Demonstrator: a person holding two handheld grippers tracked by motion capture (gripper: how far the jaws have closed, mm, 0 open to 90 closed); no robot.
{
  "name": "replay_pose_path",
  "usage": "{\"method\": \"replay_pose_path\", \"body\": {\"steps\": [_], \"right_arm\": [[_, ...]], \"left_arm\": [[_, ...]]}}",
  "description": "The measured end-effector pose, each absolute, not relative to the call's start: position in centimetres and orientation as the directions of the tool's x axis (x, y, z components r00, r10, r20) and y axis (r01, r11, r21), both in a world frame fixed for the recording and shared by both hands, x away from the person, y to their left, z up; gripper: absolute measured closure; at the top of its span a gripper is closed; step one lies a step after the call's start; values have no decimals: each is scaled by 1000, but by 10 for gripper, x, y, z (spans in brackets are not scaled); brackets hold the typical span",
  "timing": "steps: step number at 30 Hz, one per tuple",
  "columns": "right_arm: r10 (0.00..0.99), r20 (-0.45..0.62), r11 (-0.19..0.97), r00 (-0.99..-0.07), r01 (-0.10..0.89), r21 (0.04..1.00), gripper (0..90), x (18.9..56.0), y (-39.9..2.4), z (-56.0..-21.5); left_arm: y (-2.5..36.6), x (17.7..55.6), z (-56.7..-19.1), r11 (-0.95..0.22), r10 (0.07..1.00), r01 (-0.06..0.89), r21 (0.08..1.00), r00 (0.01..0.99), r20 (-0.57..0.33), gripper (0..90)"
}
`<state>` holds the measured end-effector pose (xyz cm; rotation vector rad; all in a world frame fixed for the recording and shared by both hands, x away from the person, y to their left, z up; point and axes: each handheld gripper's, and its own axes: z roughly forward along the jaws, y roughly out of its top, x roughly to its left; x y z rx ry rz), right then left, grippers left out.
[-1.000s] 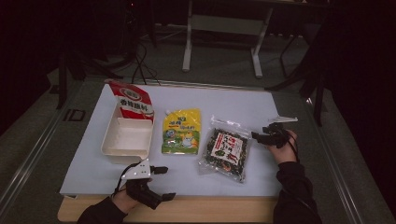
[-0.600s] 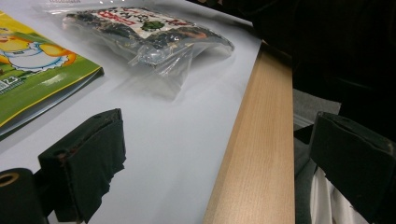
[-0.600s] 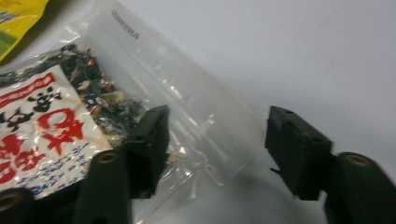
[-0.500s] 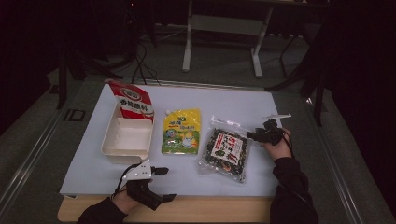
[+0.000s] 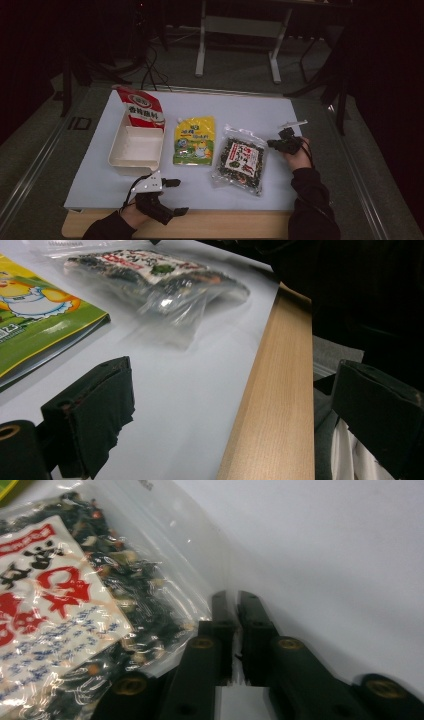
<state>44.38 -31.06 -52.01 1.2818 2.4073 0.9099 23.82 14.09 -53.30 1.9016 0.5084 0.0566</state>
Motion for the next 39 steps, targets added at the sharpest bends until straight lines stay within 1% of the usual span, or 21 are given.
{"method": "replay_pose_path", "body": {"steps": [4,9,15,23,26,31,35,36,37,39], "right_arm": [[813,16,441,-583,633,637,896,441,-306,-517],[813,-7,445,-582,613,653,898,439,-304,-511],[802,-48,466,-595,574,674,898,433,-300,-497],[778,-128,501,-615,485,717,899,418,-293,-468],[766,-147,508,-626,449,735,899,412,-289,-457],[744,-194,528,-639,385,757,899,401,-281,-438],[729,-221,541,-648,346,767,899,394,-275,-427],[722,-232,546,-651,332,769,899,391,-273,-423],[710,-246,552,-659,304,777,899,385,-269,-417],[702,-266,560,-660,283,778,899,380,-266,-411]], "left_arm": [[141,238,-532,-294,373,319,901,906,-199,46],[142,238,-531,-285,376,319,904,905,-200,46],[142,239,-530,-283,381,321,904,903,-201,46],[143,240,-526,-284,388,311,907,902,-187,46],[143,241,-523,-296,398,301,907,902,-169,46],[145,244,-515,-284,420,299,911,893,-163,46],[145,248,-506,-294,452,312,904,878,-156,47],[144,251,-501,-302,460,330,894,872,-167,47],[144,252,-499,-297,454,334,894,874,-175,47],[143,254,-496,-301,450,341,891,874,-183,47]]}}
